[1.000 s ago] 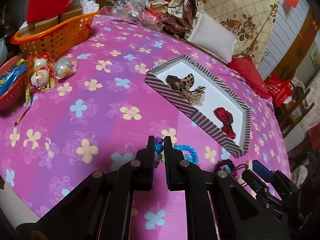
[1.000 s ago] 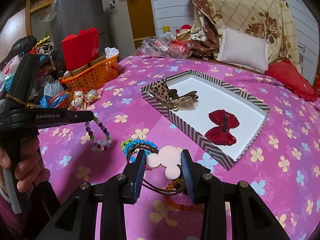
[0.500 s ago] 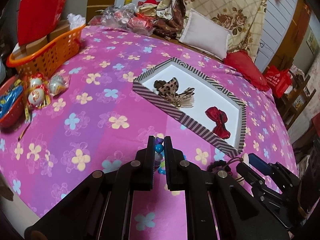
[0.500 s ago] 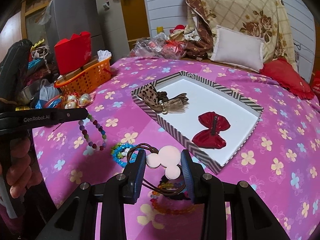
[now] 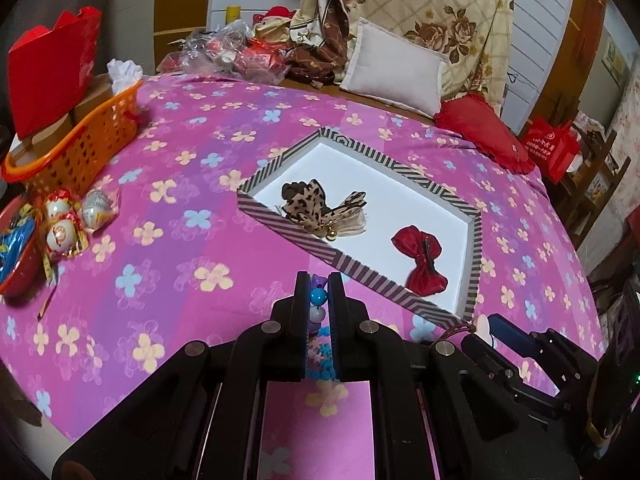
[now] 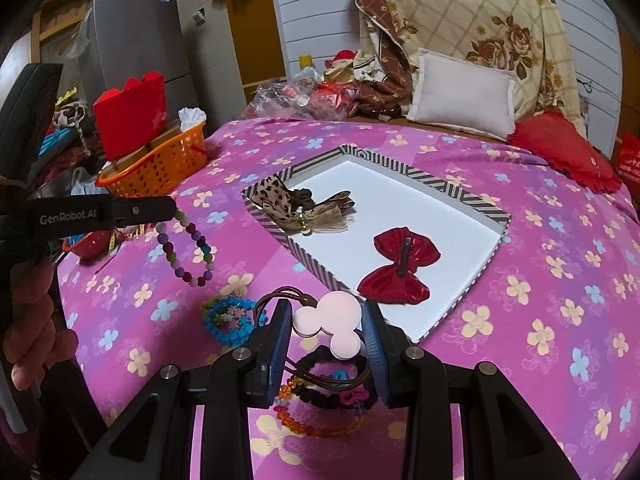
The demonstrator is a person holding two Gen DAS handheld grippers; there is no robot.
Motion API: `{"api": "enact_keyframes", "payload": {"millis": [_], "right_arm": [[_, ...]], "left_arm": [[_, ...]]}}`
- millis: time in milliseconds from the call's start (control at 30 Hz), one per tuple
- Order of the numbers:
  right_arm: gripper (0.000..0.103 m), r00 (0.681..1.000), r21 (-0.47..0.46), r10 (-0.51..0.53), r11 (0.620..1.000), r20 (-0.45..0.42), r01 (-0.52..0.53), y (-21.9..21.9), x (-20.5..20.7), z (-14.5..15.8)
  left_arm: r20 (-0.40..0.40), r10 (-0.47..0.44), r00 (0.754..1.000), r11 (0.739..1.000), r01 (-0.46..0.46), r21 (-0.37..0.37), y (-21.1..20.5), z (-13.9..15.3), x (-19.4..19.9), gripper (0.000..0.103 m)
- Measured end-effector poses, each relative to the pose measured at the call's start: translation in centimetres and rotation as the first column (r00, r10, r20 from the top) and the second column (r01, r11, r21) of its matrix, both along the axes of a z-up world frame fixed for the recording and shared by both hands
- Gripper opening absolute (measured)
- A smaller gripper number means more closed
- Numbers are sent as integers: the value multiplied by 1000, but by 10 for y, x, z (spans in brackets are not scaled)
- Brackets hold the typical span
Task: Organize jewelry
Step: 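Carry the beaded bracelet and mouse-ear hair tie over the tray, then release the beaded bracelet with left tool while right releases mouse-ear tie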
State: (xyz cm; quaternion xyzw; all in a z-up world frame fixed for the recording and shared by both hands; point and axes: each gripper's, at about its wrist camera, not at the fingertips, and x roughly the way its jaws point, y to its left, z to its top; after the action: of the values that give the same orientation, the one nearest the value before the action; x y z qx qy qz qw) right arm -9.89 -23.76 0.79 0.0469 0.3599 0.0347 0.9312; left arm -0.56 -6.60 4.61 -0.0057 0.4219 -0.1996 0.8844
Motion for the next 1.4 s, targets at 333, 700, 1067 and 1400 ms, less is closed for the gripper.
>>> {"api": "enact_keyframes", "payload": {"millis": [333, 700, 1067, 1400], "right_arm": [[34, 1000, -3, -19, 1000, -5, 19, -15, 16, 3], [34, 999, 8, -44, 999, -26, 44, -32, 47, 2], [34, 996, 22, -62, 998, -68, 64, -45, 73, -15], [35, 993, -2, -39, 999, -115, 39, -38, 105, -31]], "left_arm": [[-3, -34, 999, 999, 34, 21, -25, 10, 23, 7], [3, -76, 997, 997, 76, 8, -71, 23, 54, 7], [-85, -76, 994, 997, 77, 13, -108, -22, 89, 7], [-142, -15, 990, 999, 21, 45, -81, -57, 104, 7]]}}
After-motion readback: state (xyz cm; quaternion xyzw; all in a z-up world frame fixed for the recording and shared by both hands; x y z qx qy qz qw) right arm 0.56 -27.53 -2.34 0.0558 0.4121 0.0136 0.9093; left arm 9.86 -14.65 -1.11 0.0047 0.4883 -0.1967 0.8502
